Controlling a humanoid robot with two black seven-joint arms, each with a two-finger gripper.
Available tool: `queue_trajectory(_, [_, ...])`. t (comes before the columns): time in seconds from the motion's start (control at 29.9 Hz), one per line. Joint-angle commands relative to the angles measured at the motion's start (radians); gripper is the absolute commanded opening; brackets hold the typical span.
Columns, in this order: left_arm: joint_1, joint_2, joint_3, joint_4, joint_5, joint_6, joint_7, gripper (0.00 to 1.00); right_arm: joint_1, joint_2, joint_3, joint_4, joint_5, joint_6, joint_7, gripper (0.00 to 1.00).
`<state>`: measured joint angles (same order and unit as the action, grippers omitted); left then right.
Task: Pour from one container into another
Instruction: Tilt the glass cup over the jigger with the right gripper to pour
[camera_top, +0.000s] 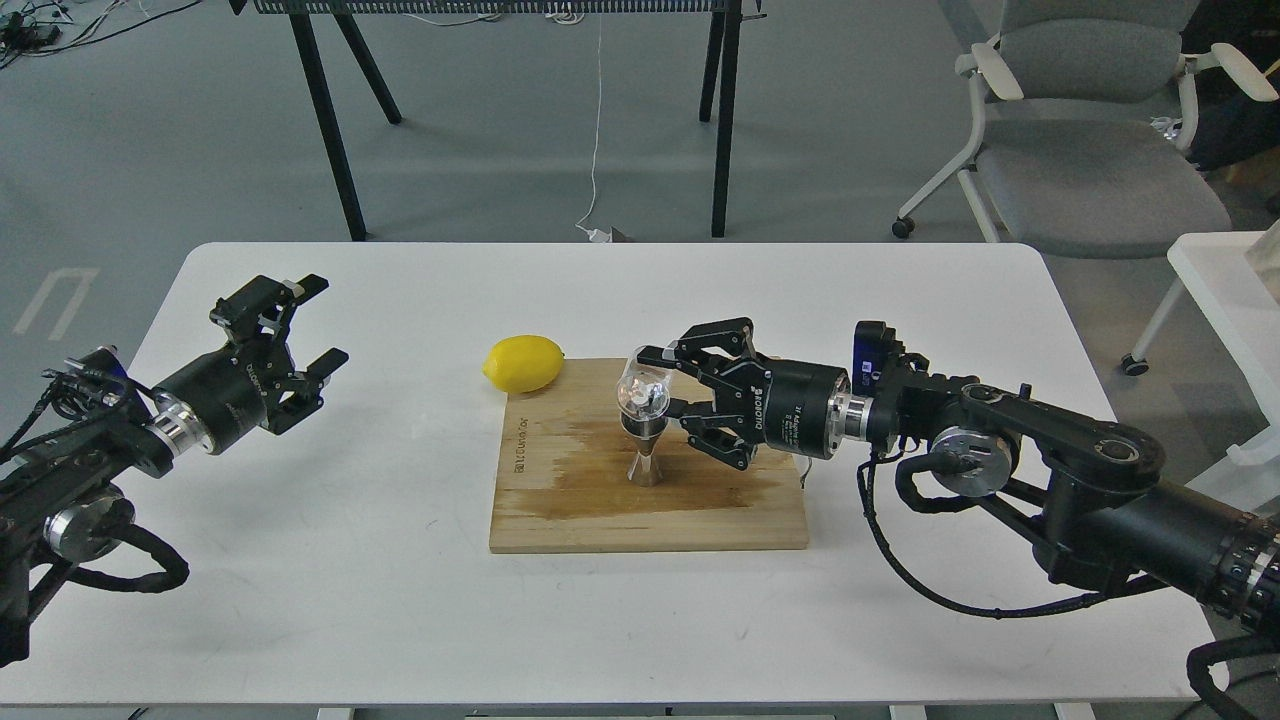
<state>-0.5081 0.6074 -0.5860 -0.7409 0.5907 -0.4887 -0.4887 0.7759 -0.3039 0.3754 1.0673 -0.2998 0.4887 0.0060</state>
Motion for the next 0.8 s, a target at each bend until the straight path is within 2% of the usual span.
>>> queue_trajectory(0.0, [0.000,0.000,0.000,0.000,0.000,0.000,0.000,1.00,0.023,0.012,-0.021,-0.021,-0.004,0.000,0.000,0.45])
queue_trajectory(0.77, [0.000,0.000,0.000,0.000,0.000,0.000,0.000,1.00,0.078,0.020,-0.056,-0.026,-0.139,-0.044,0.003,0.45])
